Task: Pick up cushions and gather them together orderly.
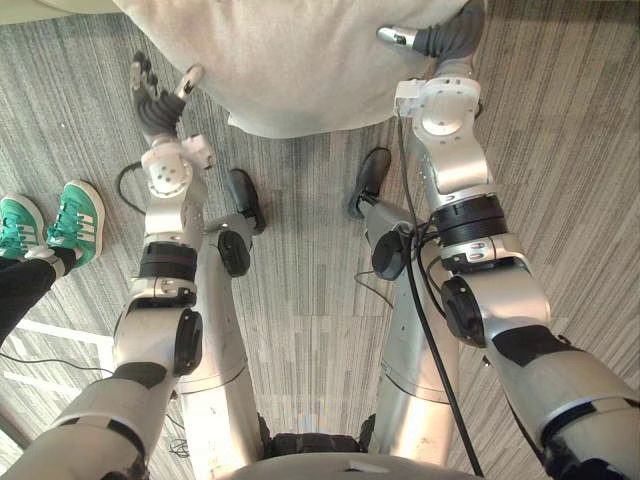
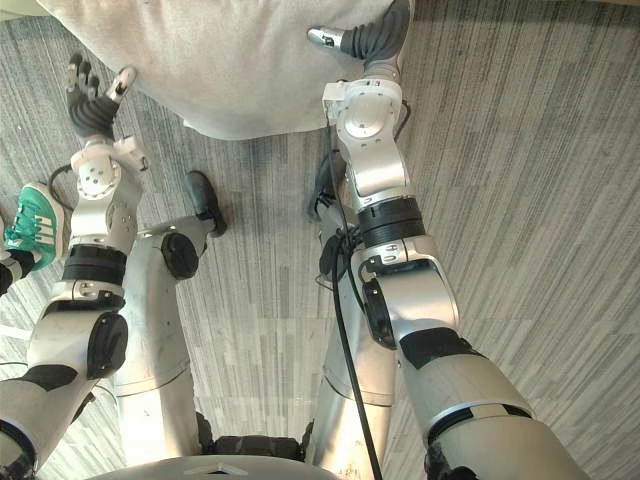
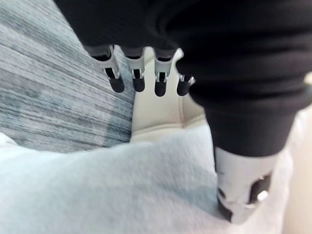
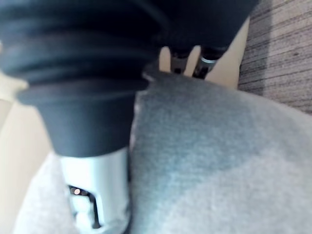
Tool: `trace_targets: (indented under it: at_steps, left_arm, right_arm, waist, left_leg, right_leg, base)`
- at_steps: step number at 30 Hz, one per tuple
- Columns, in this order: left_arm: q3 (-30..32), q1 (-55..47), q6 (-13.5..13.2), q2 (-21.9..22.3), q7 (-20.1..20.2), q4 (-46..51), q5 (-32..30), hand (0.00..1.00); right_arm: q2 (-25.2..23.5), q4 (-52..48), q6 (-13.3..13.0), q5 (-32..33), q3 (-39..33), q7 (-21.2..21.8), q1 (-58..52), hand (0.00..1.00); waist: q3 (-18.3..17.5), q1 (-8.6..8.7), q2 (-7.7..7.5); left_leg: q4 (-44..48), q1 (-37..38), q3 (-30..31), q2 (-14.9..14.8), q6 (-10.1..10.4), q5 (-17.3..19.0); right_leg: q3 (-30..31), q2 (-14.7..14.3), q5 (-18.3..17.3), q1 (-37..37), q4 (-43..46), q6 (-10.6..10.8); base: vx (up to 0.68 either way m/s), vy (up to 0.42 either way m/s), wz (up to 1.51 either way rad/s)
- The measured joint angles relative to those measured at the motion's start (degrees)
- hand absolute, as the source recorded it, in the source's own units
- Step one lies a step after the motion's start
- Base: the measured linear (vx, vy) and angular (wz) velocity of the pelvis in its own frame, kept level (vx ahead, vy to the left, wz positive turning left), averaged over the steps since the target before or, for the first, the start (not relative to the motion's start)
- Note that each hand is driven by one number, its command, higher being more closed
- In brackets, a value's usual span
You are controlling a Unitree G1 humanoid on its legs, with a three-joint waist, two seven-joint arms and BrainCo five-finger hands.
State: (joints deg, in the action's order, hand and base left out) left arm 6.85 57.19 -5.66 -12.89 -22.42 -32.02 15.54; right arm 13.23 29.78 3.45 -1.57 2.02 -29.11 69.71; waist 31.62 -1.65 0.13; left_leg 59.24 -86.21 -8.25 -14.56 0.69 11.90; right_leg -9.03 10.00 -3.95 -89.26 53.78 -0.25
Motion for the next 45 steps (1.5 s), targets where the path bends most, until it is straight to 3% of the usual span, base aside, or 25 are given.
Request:
trace_targets:
  at_steps: [9, 14, 21, 26, 32, 41, 45]
  left_arm:
    - [-2.7, 4.0, -0.1, 0.6, -4.0, 0.8, -0.1, 1.00]
    - [-3.2, 3.8, -0.1, 0.1, -4.4, 0.8, -0.1, 1.00]
    - [-5.4, 1.0, 0.0, 0.0, -4.4, 1.2, 0.0, 1.00]
    - [-5.7, -5.4, 0.0, 0.7, -4.9, 9.8, -0.2, 1.00]
    - [-5.8, -12.9, 0.0, 3.9, -5.5, 16.3, -2.4, 1.00]
    - [-7.6, -32.9, -0.9, 11.9, -4.7, 26.1, -5.1, 1.00]
    - [-8.9, -42.3, -1.4, 13.8, -2.5, 27.1, -5.7, 1.00]
  right_arm:
    - [-2.0, -1.4, -2.1, 4.4, 0.0, -1.8, 2.2, 1.00]
    - [-2.0, -3.6, -2.5, 4.7, 0.2, -1.7, 0.2, 1.00]
    - [-3.3, -8.1, -3.8, 6.6, 2.0, -0.9, -5.8, 1.00]
    - [-5.7, -15.8, -6.8, 6.9, 2.2, 0.2, -13.6, 1.00]
    - [-7.6, -21.4, -7.5, 6.2, 2.4, 1.5, -23.7, 1.00]
    - [-11.1, -30.8, -10.1, 5.9, 3.8, 6.8, -46.9, 1.00]
    - [-11.2, -33.0, -10.9, 5.9, 4.8, 10.3, -56.9, 1.00]
  waist:
    - [0.1, 0.47, 0.17]
    - [0.1, -0.18, 0.18]
    - [-0.1, 0.30, 0.19]
    - [-0.1, 1.07, 0.16]
    - [-0.1, 1.74, 0.09]
    - [-0.8, 1.21, 0.06]
    - [-5.3, 0.63, 0.07]
  left_leg:
    - [-5.2, -0.7, 1.1, 0.0, 2.4, -3.7]
    - [-5.2, -0.7, 1.4, -0.5, 2.5, -3.8]
    - [-6.4, 3.1, 1.6, -1.0, 2.8, -4.1]
    - [-10.0, 9.4, 0.3, -1.2, 3.0, -4.5]
    - [-13.7, 18.1, -0.2, -0.8, 3.3, -4.8]
    - [-19.9, 41.1, -2.6, 0.0, 3.0, -2.5]
    - [-20.4, 47.1, -3.2, 0.1, 2.8, -1.0]
  right_leg:
    - [-2.3, -0.7, 1.3, -0.6, -3.1, -1.9]
    - [-2.5, -1.4, 1.3, -0.5, -3.8, -2.0]
    - [-2.9, -2.4, 1.9, 3.7, -6.0, -2.6]
    - [-2.7, -3.5, 3.1, 9.9, -10.4, -2.5]
    - [-2.9, -3.9, 3.6, 18.6, -13.6, -3.0]
    - [-2.8, -4.2, 3.1, 41.7, -21.7, -0.8]
    - [-2.7, -4.4, 2.7, 47.9, -23.8, 0.2]
  base:
    - [-0.05, -0.050, 0.05]
    - [-0.04, -0.068, -0.05]
    - [-0.03, -0.056, -0.07]
    - [-0.01, -0.052, -0.08]
    - [0.00, -0.066, 0.00]
    - [0.01, -0.023, -0.02]
    - [0.09, 0.049, -0.07]
